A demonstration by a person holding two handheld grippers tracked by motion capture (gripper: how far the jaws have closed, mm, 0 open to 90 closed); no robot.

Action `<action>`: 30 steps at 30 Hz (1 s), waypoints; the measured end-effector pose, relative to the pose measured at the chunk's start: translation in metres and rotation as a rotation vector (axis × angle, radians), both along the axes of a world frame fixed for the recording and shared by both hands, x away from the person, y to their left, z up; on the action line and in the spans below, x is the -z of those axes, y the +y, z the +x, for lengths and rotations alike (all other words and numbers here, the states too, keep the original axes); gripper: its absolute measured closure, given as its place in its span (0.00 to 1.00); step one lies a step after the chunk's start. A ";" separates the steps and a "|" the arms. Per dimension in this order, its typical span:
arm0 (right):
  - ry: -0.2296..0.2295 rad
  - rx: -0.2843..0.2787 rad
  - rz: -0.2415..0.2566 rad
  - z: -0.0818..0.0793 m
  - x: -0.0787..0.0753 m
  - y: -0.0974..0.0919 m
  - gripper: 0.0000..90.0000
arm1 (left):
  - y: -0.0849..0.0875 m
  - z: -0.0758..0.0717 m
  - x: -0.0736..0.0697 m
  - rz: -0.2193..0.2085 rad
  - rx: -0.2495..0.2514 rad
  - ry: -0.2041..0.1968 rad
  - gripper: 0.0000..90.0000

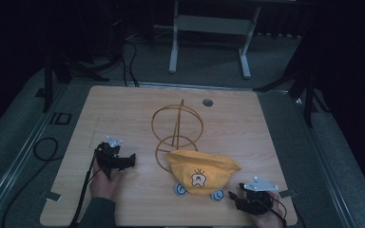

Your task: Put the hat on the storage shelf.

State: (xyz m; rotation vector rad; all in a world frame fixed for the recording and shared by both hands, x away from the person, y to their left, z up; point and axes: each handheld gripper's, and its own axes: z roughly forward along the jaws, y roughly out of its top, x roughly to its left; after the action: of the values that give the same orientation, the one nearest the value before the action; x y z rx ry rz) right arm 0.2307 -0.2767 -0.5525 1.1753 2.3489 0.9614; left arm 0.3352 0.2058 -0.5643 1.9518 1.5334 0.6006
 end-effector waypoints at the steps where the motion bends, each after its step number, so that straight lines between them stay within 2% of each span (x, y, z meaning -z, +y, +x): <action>1: 0.009 -0.016 0.017 -0.001 0.000 0.000 0.49 | 0.000 0.000 0.000 0.000 0.000 0.000 0.00; 2: 0.018 -0.028 0.038 -0.001 0.000 0.000 0.50 | 0.000 0.000 0.000 0.000 0.000 0.000 0.00; 7: 0.019 -0.084 0.073 -0.004 -0.002 0.004 0.51 | 0.000 0.000 0.000 0.000 0.000 0.000 0.00; 15: 0.023 -0.151 0.096 -0.004 -0.003 0.018 0.54 | 0.000 0.000 0.000 0.000 0.000 0.000 0.00; 20: 0.050 -0.193 0.093 -0.002 0.000 0.027 0.56 | 0.000 0.000 0.000 0.000 0.000 0.000 0.00; 24: 0.064 -0.218 0.103 -0.001 0.000 0.029 0.66 | 0.000 0.000 0.000 0.000 0.000 0.000 0.00; 28: 0.069 -0.236 0.107 -0.002 0.000 0.030 0.71 | 0.000 0.000 0.000 0.000 0.000 0.000 0.00; 30: 0.073 -0.255 0.104 -0.002 0.000 0.032 0.81 | 0.000 0.000 0.000 0.000 0.000 0.000 0.00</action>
State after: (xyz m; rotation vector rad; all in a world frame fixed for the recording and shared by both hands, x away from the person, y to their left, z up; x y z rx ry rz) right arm 0.2285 -0.2444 -0.5527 0.9776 2.5806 1.1544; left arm 0.3352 0.2057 -0.5643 1.9517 1.5334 0.6007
